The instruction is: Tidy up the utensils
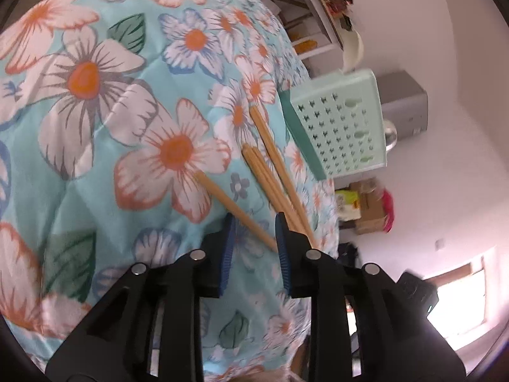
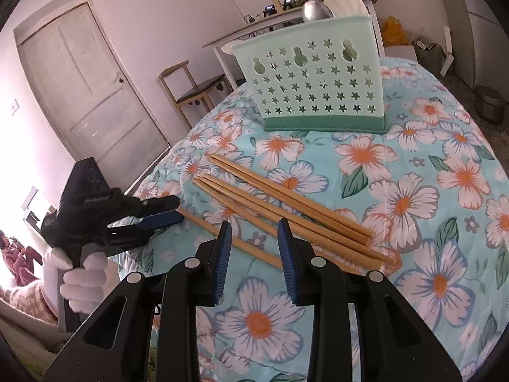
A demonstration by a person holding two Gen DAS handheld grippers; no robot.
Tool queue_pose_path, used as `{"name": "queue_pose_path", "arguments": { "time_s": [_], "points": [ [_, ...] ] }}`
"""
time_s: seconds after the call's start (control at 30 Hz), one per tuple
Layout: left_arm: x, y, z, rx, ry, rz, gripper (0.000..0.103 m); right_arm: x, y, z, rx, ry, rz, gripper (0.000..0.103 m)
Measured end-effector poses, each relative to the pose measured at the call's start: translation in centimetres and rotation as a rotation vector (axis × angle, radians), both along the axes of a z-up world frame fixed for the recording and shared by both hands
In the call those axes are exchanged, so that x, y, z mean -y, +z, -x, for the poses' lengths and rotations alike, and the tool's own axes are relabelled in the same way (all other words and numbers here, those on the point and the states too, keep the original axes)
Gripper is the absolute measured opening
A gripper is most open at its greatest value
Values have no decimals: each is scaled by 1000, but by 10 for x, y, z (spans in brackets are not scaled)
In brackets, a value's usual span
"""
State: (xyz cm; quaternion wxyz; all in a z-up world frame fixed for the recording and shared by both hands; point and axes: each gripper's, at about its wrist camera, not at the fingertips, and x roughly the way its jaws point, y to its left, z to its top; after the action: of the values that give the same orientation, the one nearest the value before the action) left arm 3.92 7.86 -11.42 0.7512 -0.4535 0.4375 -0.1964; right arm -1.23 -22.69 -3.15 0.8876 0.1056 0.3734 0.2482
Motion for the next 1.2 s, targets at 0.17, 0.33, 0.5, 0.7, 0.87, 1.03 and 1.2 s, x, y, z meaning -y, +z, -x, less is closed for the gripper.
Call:
{"name": "queue_pose_path", "arguments": {
  "time_s": [0.17,0.33,0.5,0.7,0.87,1.03,1.2],
  "points": [
    [-3,-3,-7,-46,42,36,23,-2,5,8,13,-9,2,31],
    [3,-2,-12,-79,62,-23,14,-4,10,13,24,-8,9,31],
    [0,-4,-11,-73,67,-25,14,-7,13,16,32,-2,15,31],
    [-4,4,-4,-52,54,-79,14,-9,15,15,29,0,16,31],
    [-11,6,2,-40,50,-99,14,-10,11,12,18,0,16,31],
    [-17,6,7,-22,61,-95,14,-11,8,9,8,10,13,31],
    [-18,9,10,3,49,-127,15,-12,6,5,-5,18,9,31]
  ]
}}
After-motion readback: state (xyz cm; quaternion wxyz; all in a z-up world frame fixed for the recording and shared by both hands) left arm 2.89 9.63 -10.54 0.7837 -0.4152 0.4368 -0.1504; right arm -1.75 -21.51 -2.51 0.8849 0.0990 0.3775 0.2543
